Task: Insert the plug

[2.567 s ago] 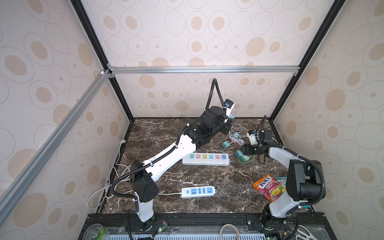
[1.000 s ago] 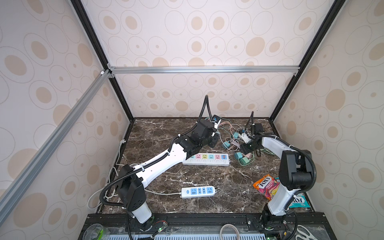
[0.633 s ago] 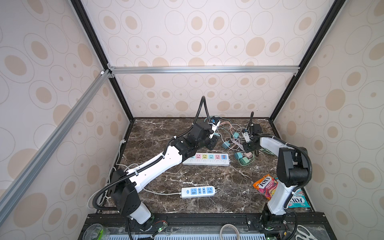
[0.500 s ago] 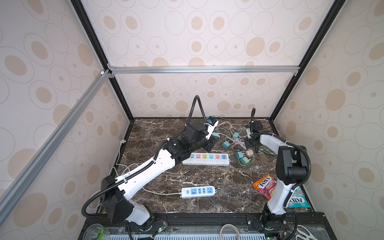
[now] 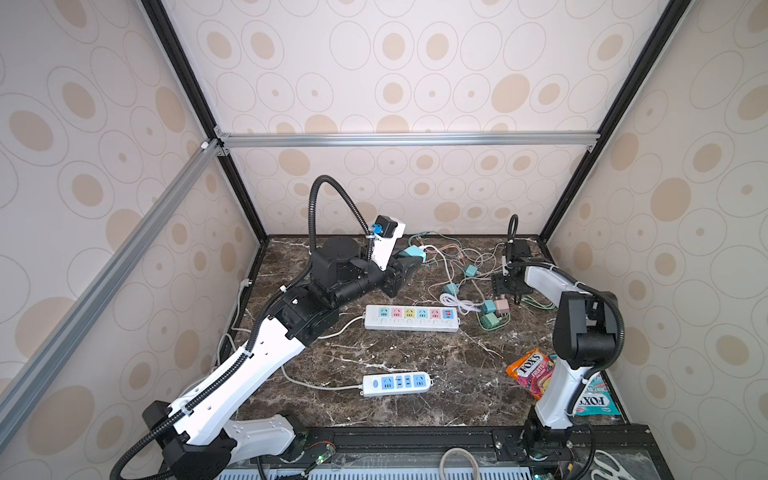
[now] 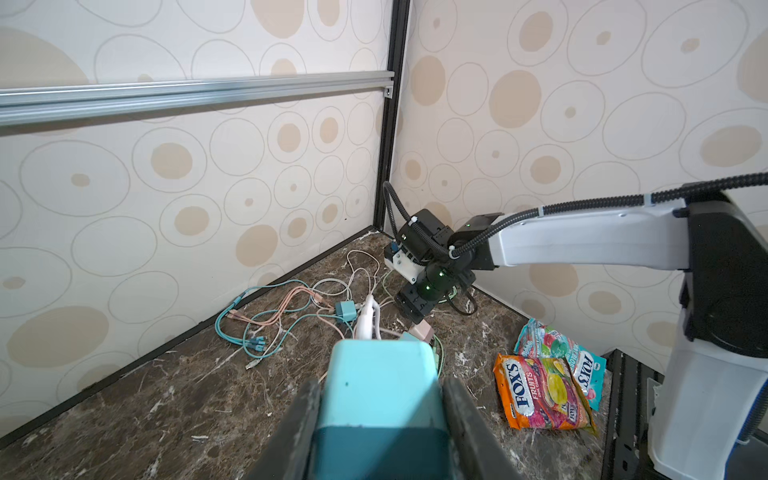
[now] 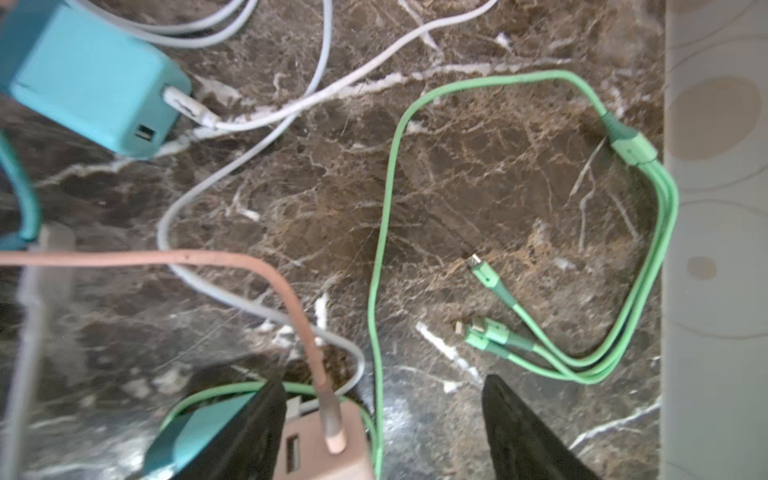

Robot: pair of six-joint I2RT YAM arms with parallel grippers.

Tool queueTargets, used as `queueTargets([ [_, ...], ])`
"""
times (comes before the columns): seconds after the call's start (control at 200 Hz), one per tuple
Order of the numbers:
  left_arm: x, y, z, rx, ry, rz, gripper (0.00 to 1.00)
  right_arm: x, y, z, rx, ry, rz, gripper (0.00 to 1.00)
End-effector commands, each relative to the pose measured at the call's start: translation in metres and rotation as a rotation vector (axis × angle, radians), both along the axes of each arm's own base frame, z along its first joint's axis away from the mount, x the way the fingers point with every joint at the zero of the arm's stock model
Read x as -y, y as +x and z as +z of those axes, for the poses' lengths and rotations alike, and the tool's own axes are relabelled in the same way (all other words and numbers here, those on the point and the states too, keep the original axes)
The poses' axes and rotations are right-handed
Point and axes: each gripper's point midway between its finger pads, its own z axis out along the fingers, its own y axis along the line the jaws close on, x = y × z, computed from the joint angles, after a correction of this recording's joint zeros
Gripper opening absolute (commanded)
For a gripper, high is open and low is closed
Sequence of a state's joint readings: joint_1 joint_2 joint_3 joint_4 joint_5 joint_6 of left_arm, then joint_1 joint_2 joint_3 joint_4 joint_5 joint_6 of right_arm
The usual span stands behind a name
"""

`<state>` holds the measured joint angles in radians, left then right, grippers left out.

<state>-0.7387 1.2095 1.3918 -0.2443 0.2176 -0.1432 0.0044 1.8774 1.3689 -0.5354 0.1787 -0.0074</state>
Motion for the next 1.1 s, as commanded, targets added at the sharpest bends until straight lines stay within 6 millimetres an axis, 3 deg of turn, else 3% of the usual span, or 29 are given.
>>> queueTargets([
  [0.0,-0.003,0.006,0.022,0.043,-0.047,0.027,0.00,-0.018,-0.015,0.025,0.040,0.119,-0.004,0.81],
  [0.195,0.005,0.020,0.000,-0.004,-0.012,0.049,0.00,-0.053,-0.043,0.038,0.083,0.370,-0.056,0.93],
  [0.225,0.006,0.022,-0.002,-0.008,-0.007,0.052,0.00,-0.061,-0.048,0.039,0.084,0.427,-0.060,1.00],
  [0.385,0.006,0.027,-0.008,-0.012,0.012,0.067,0.00,-0.096,-0.067,0.045,0.116,0.633,-0.144,0.99],
  [0.565,0.003,0.032,-0.013,-0.020,0.027,0.099,0.00,-0.135,-0.093,0.033,0.088,0.863,-0.352,1.00],
  [0.63,0.001,0.033,-0.016,-0.023,0.031,0.111,0.00,-0.158,-0.099,0.039,0.107,0.839,-0.254,0.97],
  [0.745,-0.006,0.040,-0.022,-0.036,0.050,0.167,0.00,-0.206,-0.111,0.051,0.160,0.632,0.172,0.97],
  [0.825,-0.009,0.044,-0.023,-0.058,0.039,0.181,0.00,-0.247,-0.120,0.053,0.190,0.643,0.414,0.97],
  [0.975,-0.010,0.047,-0.019,-0.083,0.005,0.189,0.00,-0.304,-0.123,0.045,0.222,0.725,0.554,0.97],
  [1.095,-0.011,0.049,-0.023,-0.097,-0.001,0.199,0.00,-0.334,-0.121,0.025,0.246,0.694,0.595,0.97],
])
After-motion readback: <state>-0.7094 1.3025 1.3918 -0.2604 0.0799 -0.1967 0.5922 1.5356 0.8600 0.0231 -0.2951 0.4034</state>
